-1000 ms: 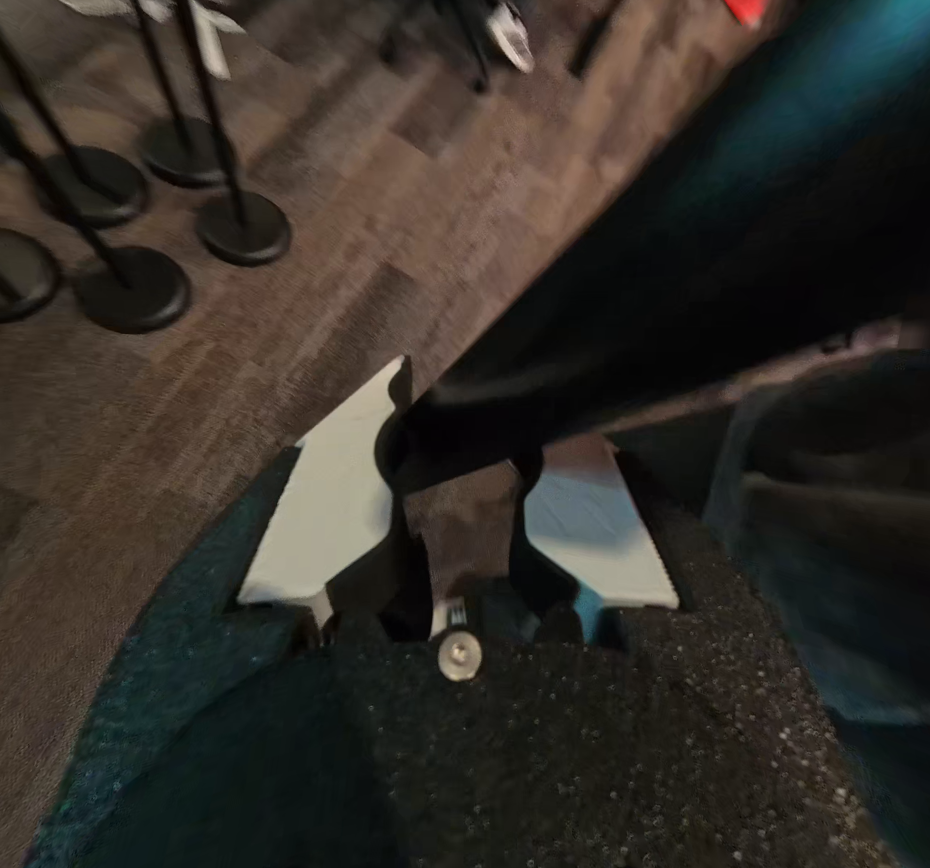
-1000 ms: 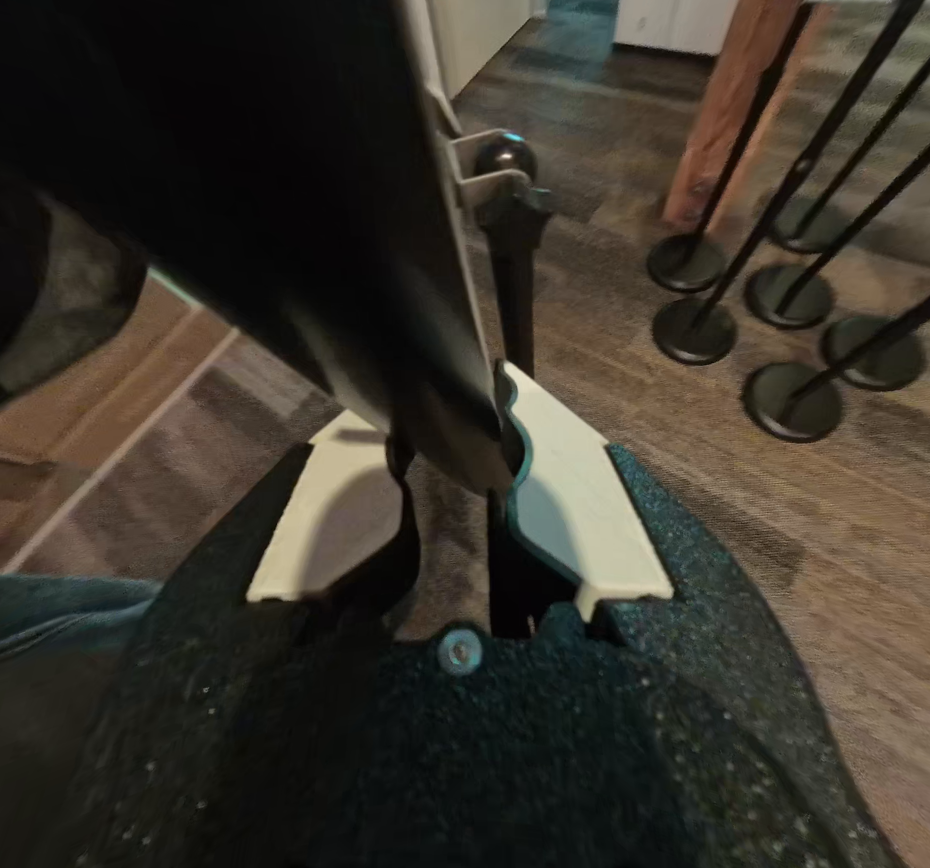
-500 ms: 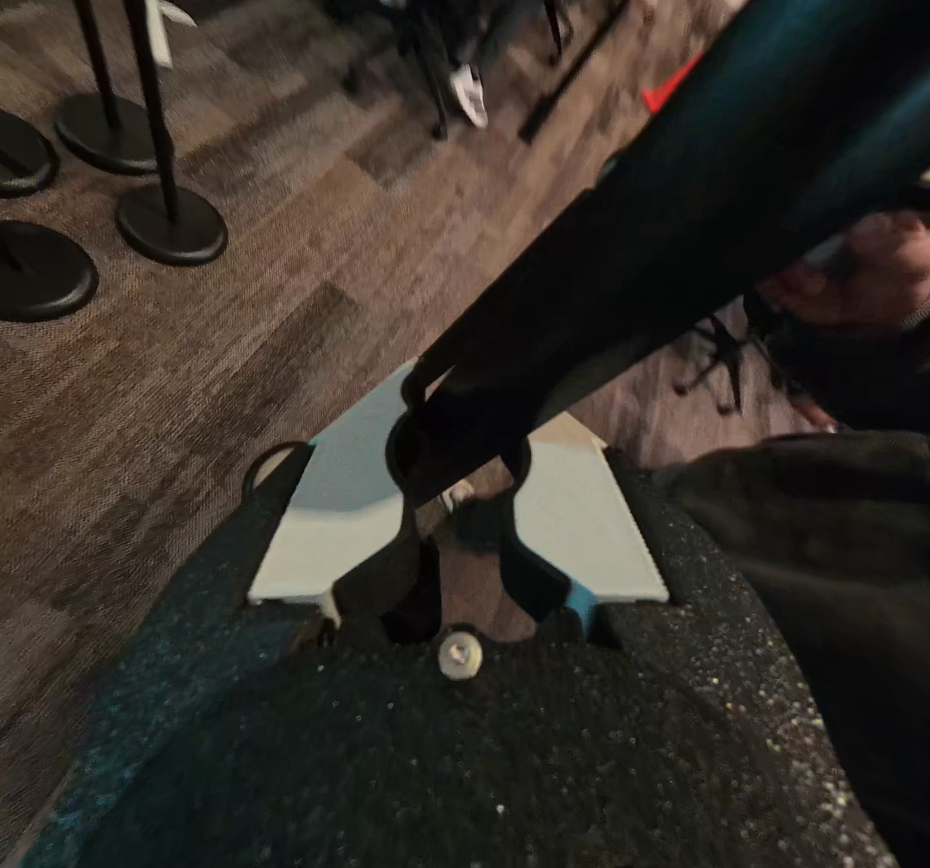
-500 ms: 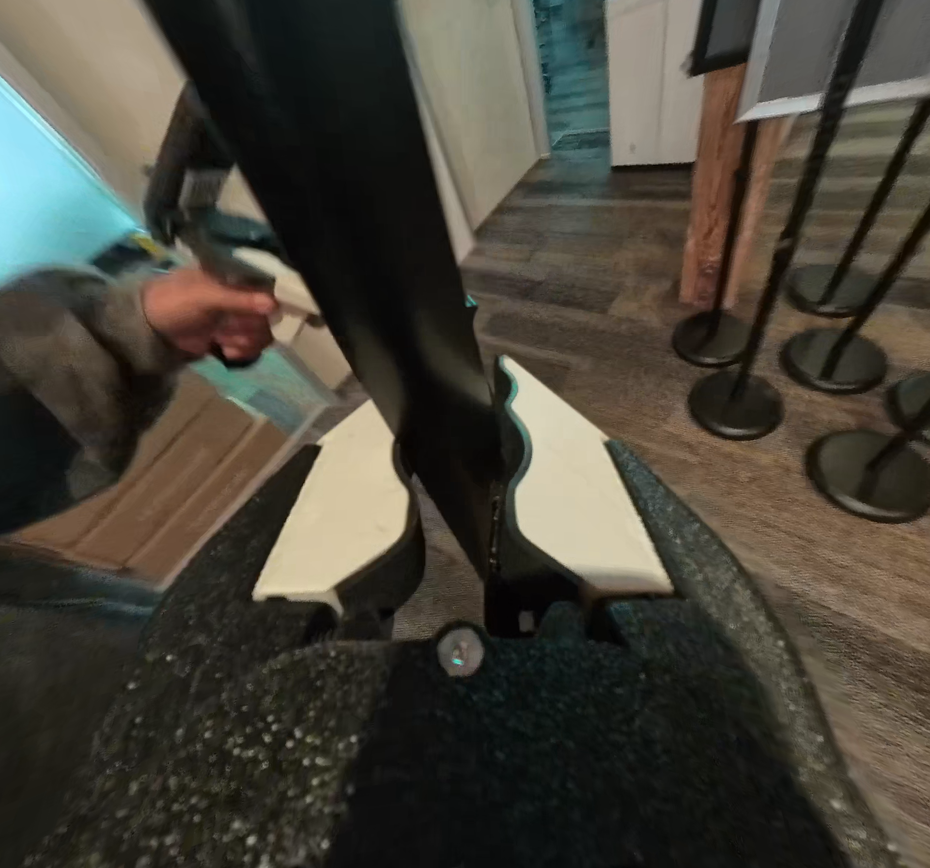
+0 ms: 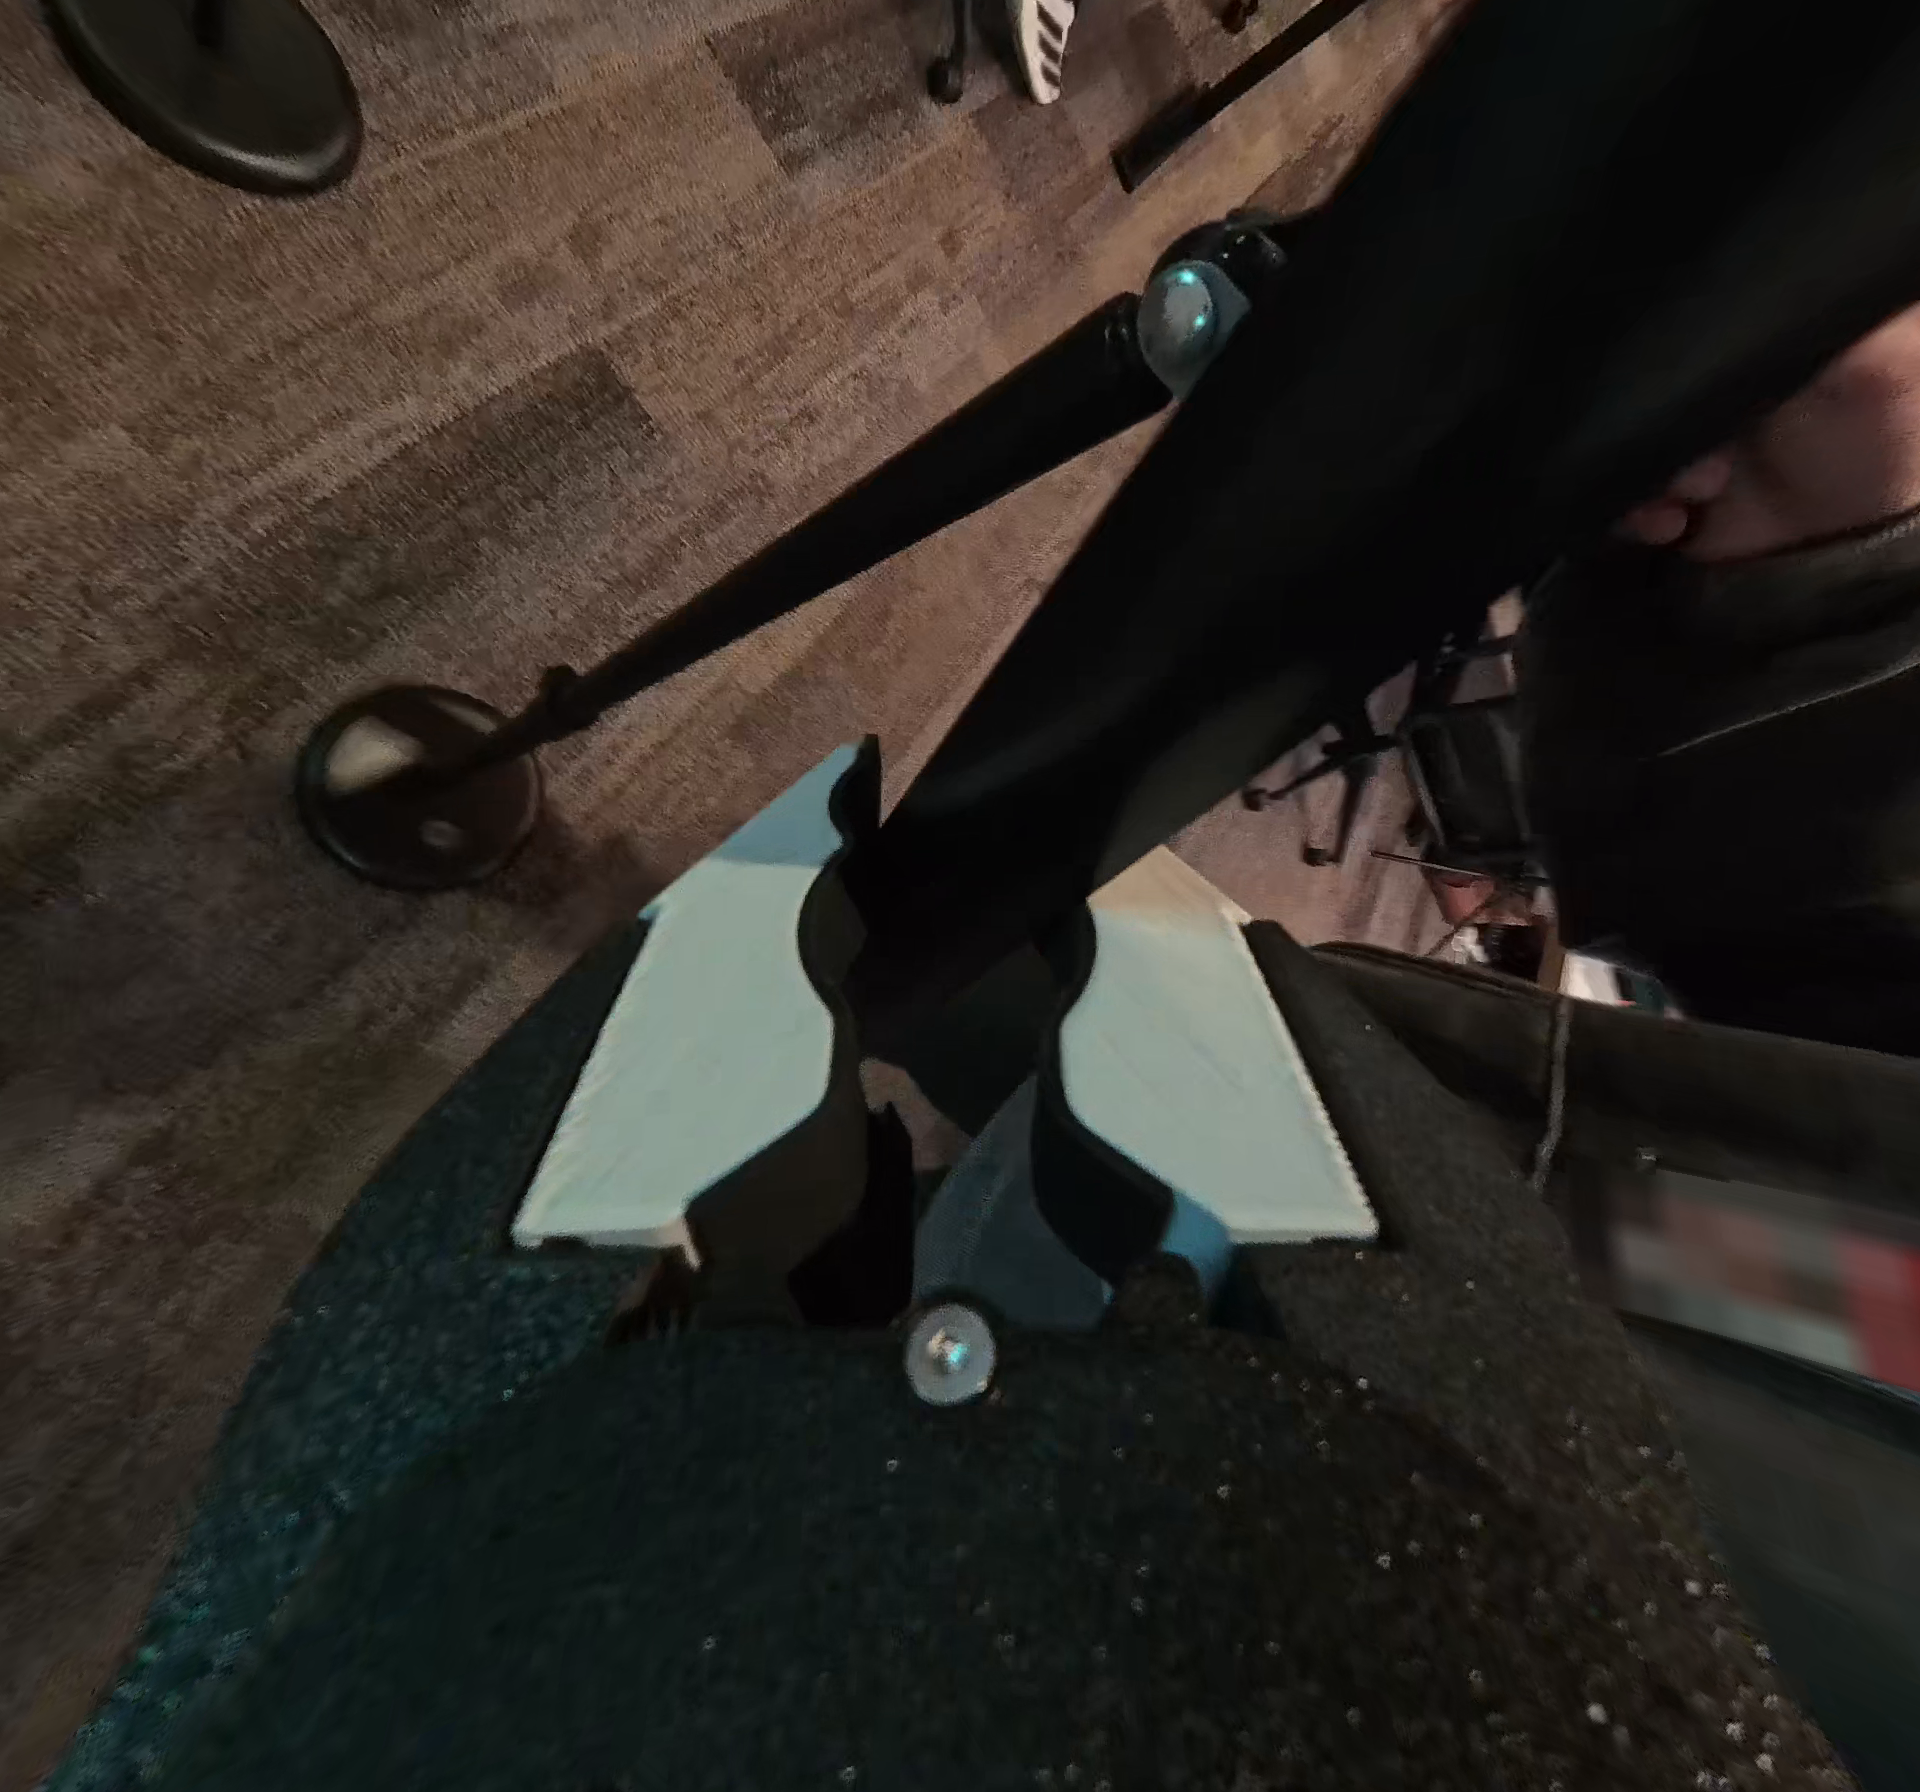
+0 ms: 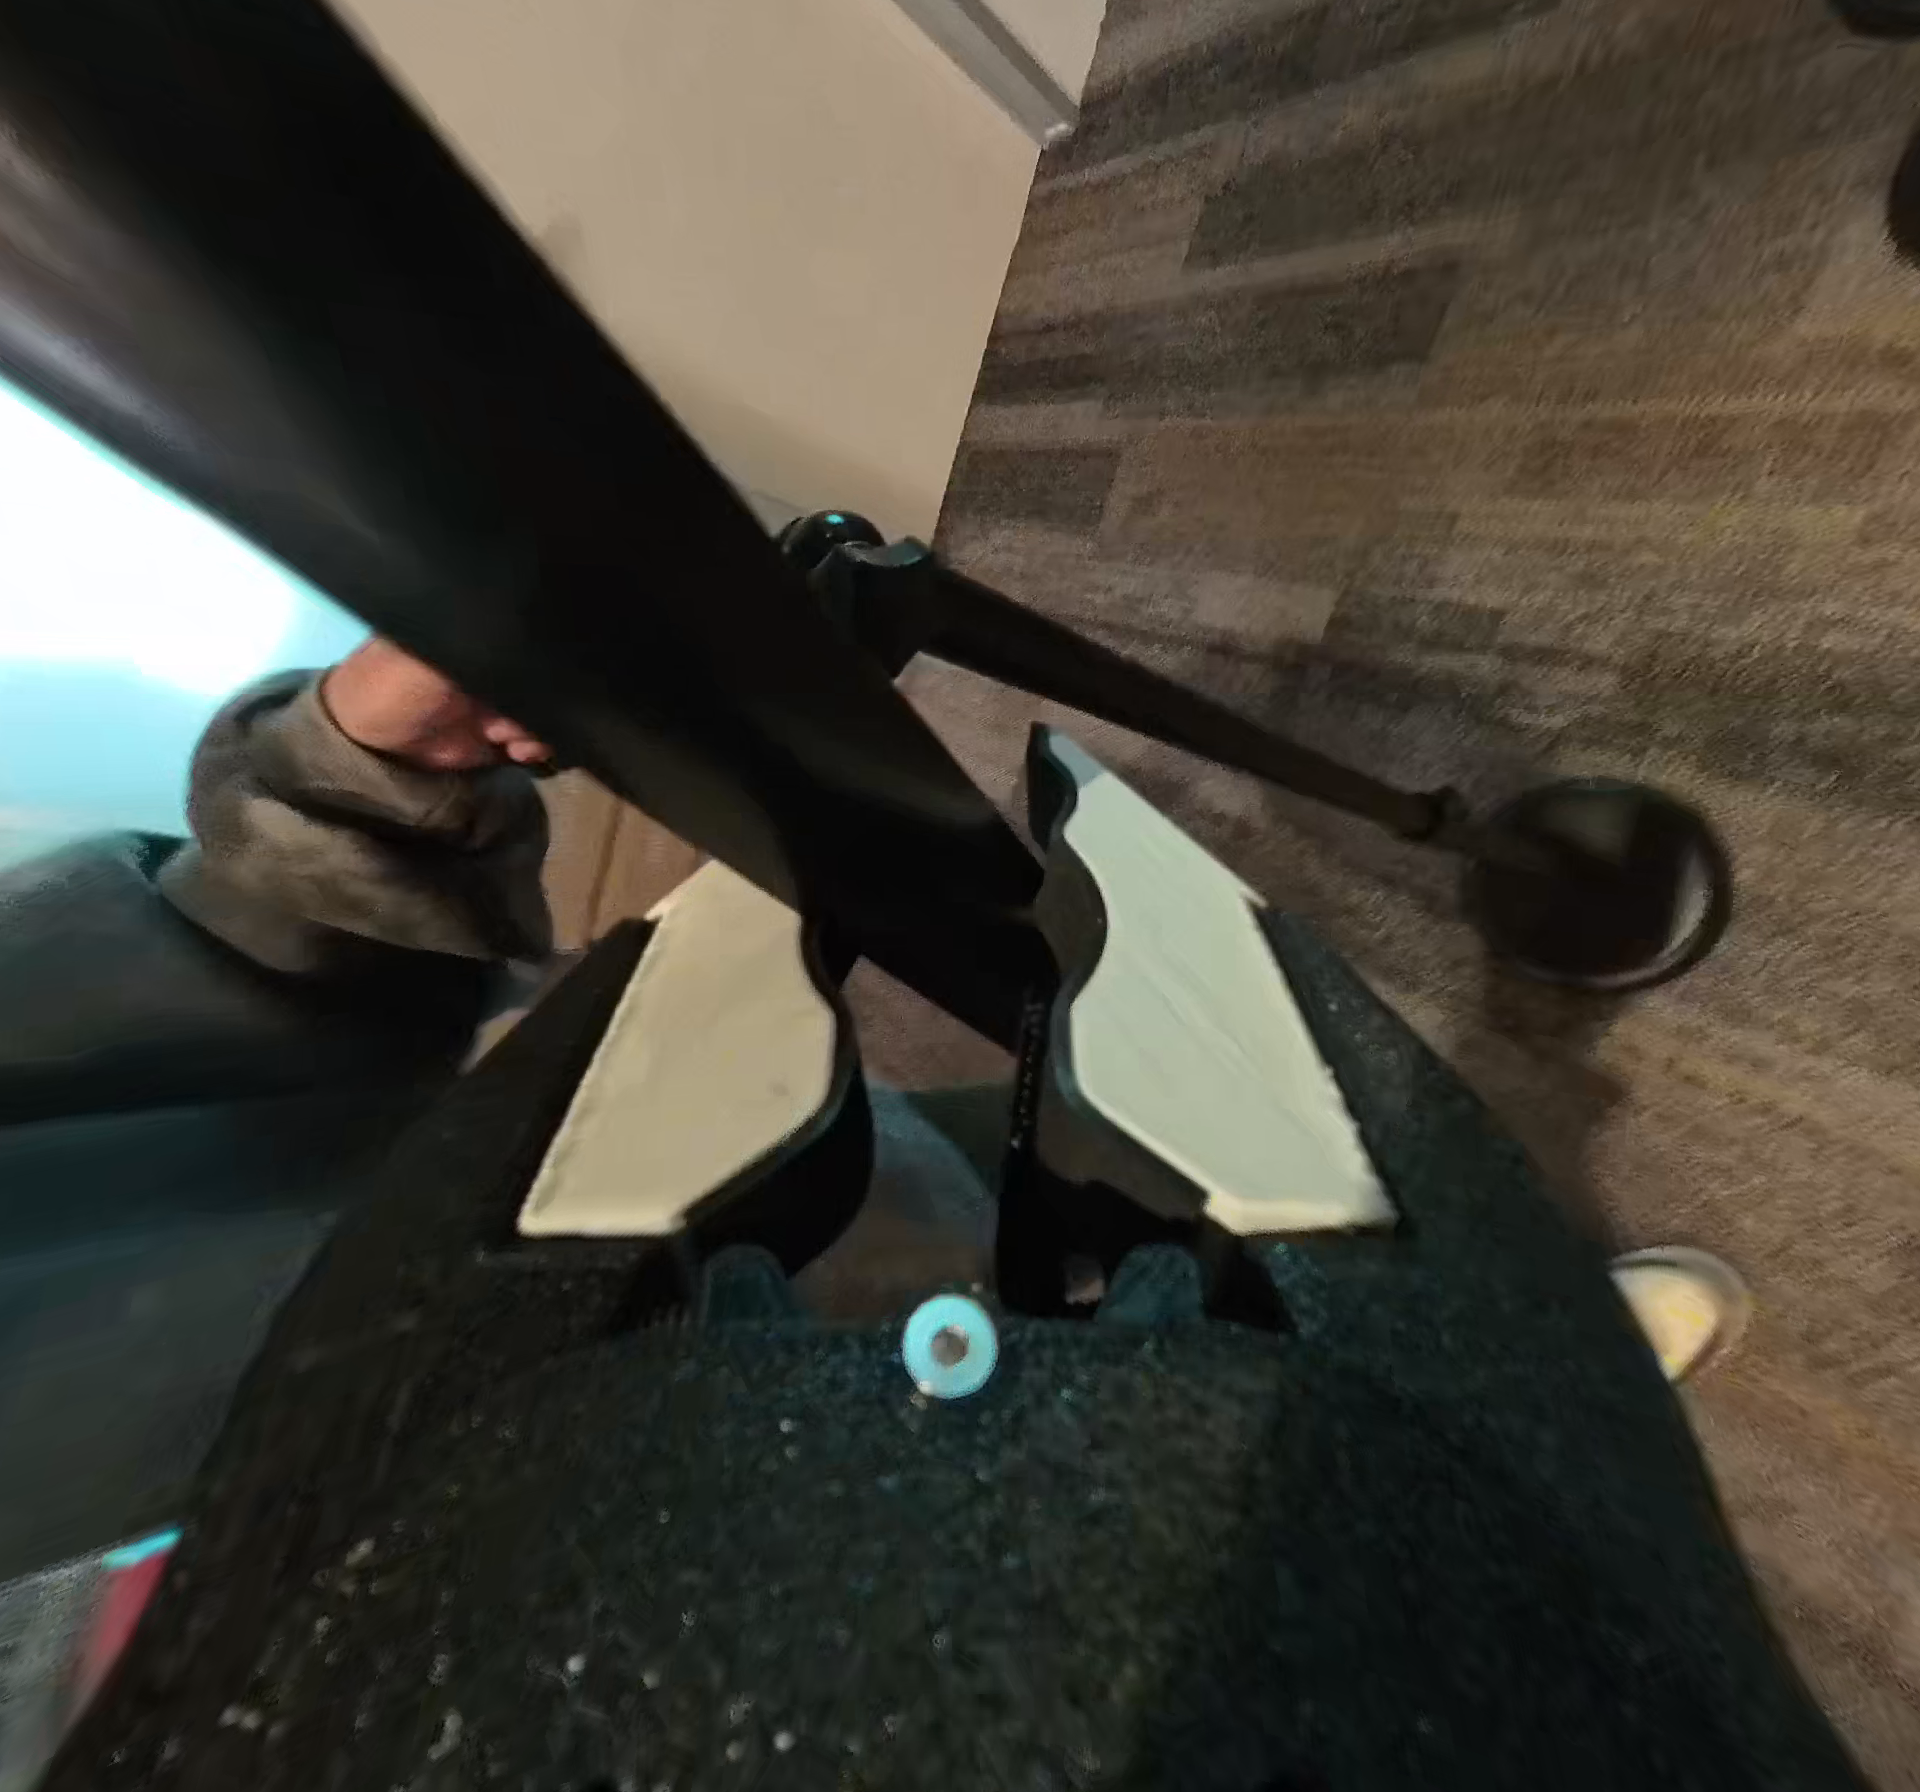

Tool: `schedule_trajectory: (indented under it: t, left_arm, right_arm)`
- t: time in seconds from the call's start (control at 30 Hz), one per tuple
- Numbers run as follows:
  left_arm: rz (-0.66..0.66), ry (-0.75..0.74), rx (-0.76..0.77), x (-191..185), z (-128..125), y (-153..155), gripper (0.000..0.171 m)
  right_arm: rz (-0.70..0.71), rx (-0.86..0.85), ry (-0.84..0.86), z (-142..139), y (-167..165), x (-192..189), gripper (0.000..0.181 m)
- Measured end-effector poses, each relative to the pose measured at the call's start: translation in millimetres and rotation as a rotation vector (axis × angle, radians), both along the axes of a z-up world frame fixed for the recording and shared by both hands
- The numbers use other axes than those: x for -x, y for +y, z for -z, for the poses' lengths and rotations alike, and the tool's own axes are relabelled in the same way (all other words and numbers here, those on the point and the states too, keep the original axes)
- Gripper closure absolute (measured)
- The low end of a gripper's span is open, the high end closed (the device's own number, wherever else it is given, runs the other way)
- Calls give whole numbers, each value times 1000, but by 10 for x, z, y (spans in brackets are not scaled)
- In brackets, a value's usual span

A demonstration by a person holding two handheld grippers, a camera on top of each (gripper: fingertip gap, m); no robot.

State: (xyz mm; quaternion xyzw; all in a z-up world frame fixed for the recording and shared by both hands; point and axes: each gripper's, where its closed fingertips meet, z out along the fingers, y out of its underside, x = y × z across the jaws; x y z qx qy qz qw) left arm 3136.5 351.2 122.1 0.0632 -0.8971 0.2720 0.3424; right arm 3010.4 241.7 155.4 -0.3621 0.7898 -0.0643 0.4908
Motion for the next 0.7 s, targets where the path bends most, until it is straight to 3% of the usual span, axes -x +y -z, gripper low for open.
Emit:
schedule_trajectory:
  t: [0.03,0.17,0.27,0.33,0.43,0.57,0.7]
  left_arm:
    - [6,-47,37,0,13,0,146]
    - [82,-285,331,28,163,51,152]
    - [101,-607,553,-3,360,47,153]
    - [79,-595,578,11,360,11,153]
    - [88,-589,553,22,342,11,152]
    - [99,-446,450,81,305,84,152]
    - [168,-459,478,135,300,125,152]
  right_arm:
    - [-21,89,-29,2,-1,5,156]
    - [-164,609,-271,42,194,115,161]
    - [-174,993,-321,118,296,201,160]
    - [-152,1032,-308,107,309,234,160]
    - [-131,943,-315,114,300,240,161]
    - [-140,827,-320,115,334,239,161]
    - [-145,834,-337,108,391,277,161]
